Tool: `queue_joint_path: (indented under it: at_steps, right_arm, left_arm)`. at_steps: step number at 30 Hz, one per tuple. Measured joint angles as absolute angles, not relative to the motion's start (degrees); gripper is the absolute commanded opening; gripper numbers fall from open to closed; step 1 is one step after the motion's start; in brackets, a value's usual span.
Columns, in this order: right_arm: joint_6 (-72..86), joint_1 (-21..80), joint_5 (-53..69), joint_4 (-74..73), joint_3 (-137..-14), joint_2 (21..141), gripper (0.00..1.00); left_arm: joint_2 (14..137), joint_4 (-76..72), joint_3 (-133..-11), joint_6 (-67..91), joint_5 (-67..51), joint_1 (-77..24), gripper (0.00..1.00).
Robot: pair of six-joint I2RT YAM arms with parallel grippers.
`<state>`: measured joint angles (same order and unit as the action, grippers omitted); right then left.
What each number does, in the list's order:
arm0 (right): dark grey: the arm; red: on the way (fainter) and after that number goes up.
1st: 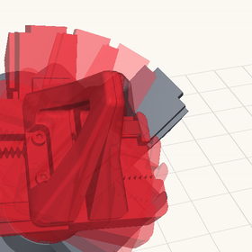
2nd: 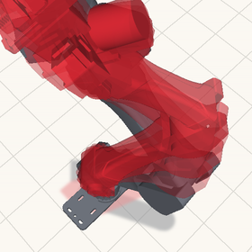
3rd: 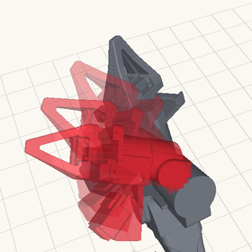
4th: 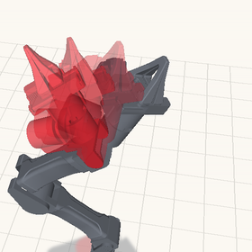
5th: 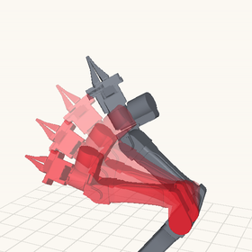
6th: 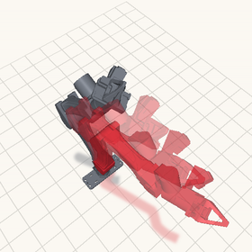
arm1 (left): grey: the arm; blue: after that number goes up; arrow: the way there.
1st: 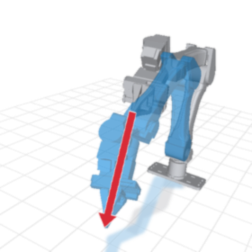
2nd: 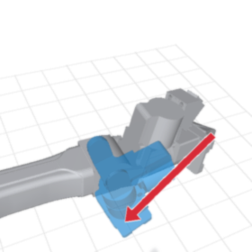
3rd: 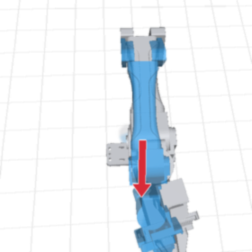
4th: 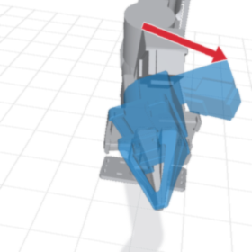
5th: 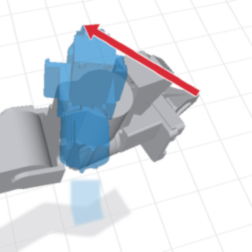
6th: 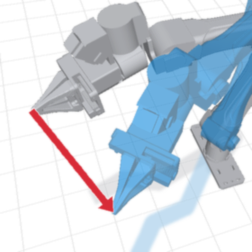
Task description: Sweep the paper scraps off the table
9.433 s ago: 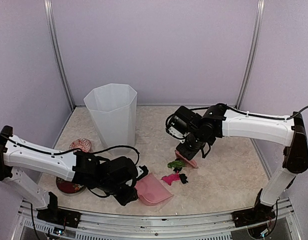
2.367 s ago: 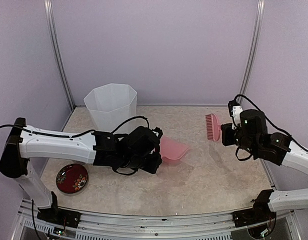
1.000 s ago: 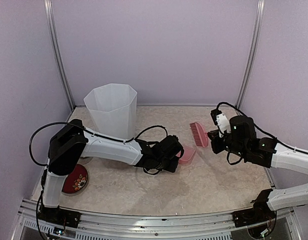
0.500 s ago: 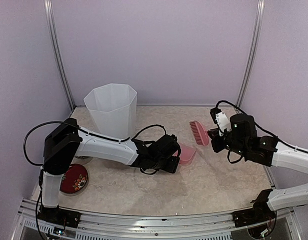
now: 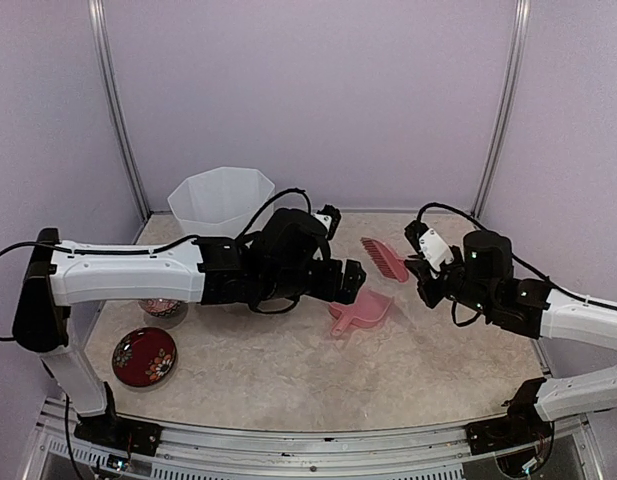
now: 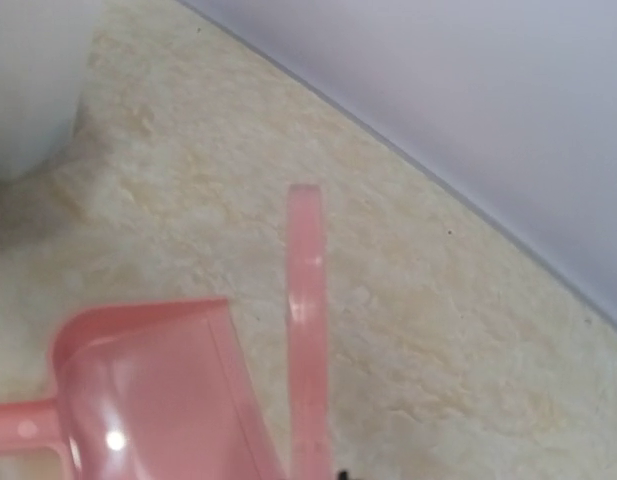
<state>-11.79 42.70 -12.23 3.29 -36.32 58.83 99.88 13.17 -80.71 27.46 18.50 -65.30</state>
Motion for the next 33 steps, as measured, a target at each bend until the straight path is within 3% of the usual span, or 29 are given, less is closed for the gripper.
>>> queue_joint_path:
  at_steps: [15,25,33]
  right_arm:
    - [-30.1,50.2,-21.3,22.0,-30.1,72.9,0.00]
    - [-33.8,54.4,-26.5,26.0,-30.1,83.2,0.00]
    - [-33.4,57.4,-29.6,27.2,-30.7,86.9,0.21]
  left_arm:
    - [80.4,20.1,-75.5,26.7,17.2,-65.1,0.99]
    - [69.0,22.8,-73.1,26.8,14.9,-62.5,0.99]
    - [65.8,23.3,-71.6,26.8,14.3,-60.5,0.99]
